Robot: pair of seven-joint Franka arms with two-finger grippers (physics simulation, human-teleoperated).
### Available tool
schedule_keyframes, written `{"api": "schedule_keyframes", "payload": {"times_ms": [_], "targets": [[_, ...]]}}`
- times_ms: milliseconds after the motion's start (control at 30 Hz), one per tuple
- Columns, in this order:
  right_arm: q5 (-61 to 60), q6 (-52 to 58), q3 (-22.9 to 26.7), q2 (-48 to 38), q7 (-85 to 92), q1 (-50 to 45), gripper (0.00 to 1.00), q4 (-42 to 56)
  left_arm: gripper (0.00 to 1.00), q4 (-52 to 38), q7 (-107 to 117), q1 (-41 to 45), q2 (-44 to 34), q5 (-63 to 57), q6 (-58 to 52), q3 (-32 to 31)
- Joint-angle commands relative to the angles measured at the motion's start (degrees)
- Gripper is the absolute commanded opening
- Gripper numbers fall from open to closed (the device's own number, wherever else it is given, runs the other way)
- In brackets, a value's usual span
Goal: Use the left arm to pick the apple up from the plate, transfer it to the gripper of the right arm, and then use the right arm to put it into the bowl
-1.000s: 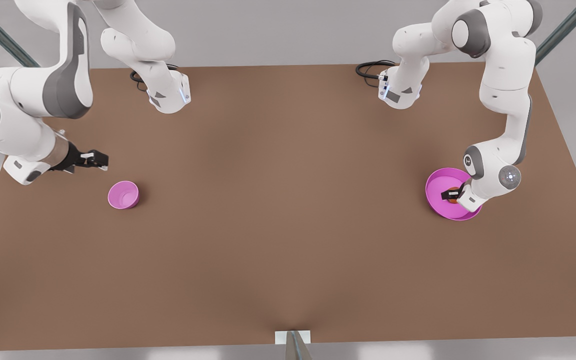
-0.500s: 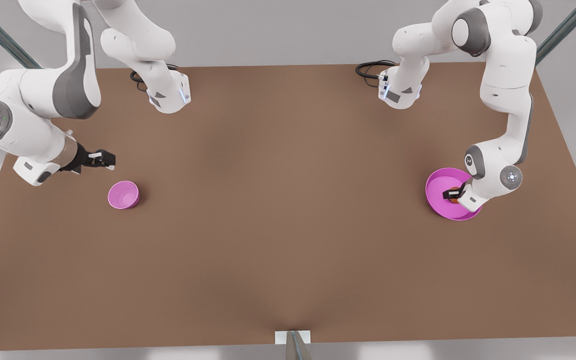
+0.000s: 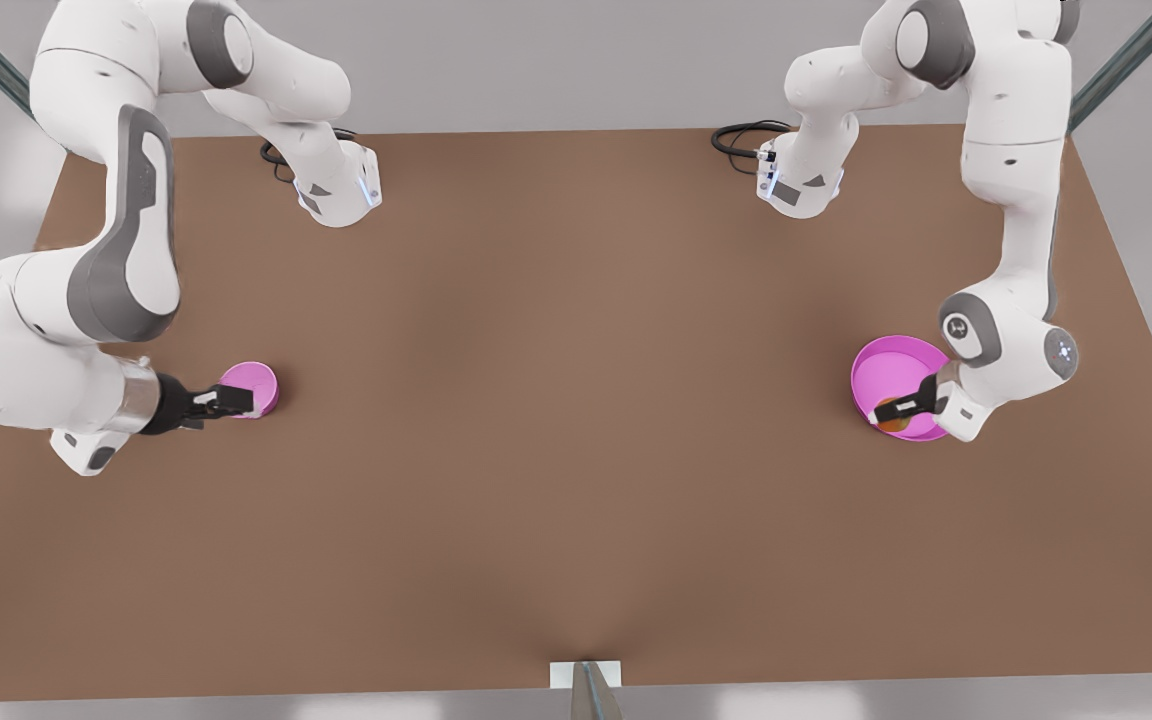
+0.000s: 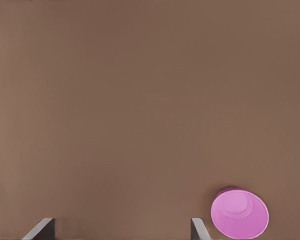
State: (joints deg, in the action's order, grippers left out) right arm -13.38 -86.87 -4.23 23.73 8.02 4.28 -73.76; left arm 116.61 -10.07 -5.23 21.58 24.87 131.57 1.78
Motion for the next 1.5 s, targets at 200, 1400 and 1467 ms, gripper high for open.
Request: {"api": "schedule_keyframes", "payload": {"times_ms": [200,1400,1467], "targets": [[-28.2,-5.9,-4.6,16.7,37.4,1.8,1.0,7.0,0.68,-28.2,9.4,6.2,14.8,26.9,-16.3,-15.7],[-57.5,-50.4,-41.7,23.5,122.9,12.6,1.0,-17.6,0.66,-57.6,2.6,18.1,39.4,34.9,-5.2,-32.5],[-57.5,-50.3,-42.6,24.2,123.4,12.5,1.0,-17.5,0.66,-57.6,2.7,18.1,39.3,34.9,-5.2,-32.5]]}}
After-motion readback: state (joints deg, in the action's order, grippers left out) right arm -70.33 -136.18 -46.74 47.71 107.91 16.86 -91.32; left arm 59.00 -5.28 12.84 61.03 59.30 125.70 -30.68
